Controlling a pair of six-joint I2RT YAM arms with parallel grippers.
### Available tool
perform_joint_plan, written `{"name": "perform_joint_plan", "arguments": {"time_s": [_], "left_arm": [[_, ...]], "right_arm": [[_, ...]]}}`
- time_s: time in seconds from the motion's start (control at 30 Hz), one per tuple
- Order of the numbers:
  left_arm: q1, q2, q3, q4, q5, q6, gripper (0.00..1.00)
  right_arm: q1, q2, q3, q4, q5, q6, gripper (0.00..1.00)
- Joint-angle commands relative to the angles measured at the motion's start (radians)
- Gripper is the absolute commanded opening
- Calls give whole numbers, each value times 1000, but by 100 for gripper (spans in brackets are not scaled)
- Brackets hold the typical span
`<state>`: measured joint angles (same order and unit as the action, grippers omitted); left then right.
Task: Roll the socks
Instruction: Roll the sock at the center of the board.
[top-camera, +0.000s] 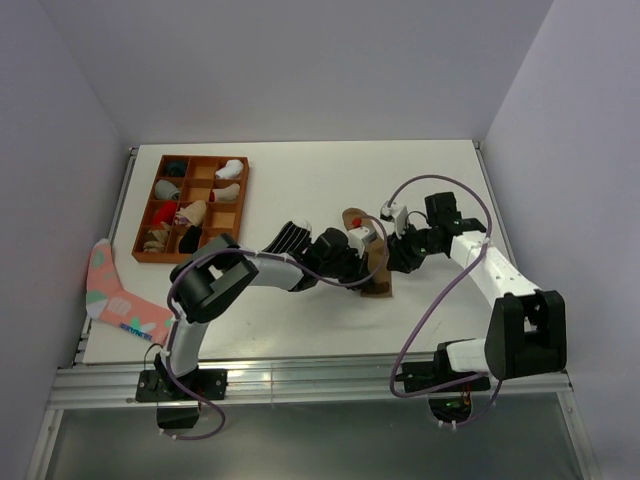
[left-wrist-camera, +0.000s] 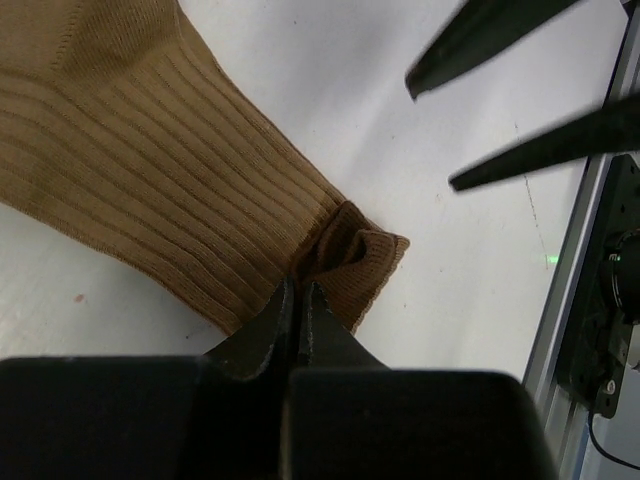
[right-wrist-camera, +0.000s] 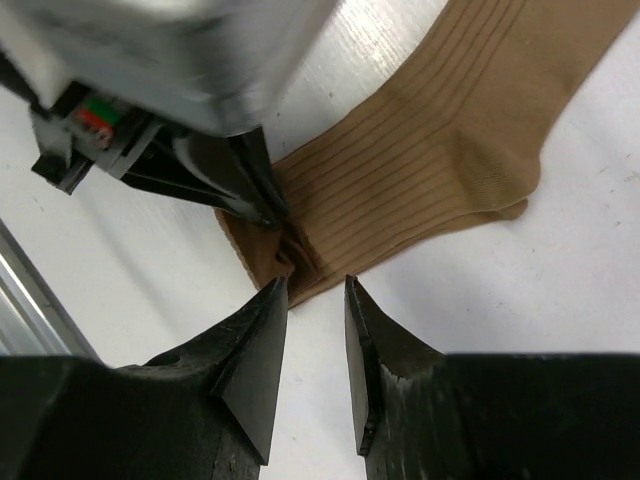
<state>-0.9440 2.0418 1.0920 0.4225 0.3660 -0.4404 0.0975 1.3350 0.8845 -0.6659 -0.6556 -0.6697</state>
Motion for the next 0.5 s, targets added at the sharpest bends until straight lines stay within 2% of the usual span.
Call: {"name": "perform_joint_plan", "arguments": {"time_s": [0.0,0.1,0.3,0.47], "left_arm": [[-6,40,61,-74,24,-11,0],[-4,64,91,-102,24,-21,0],[-3,106,150,-175,33,-35,0],[4,132,187,-220,65,-49,0]], "right_arm": [[-4,-75,-47,58,-24,-77,37],[-2,-109,-81,77,-18,-104,37],[-1,-166,-124,6,-70,-252,40],[11,-132,-133,-66,-55,-390,41]]}}
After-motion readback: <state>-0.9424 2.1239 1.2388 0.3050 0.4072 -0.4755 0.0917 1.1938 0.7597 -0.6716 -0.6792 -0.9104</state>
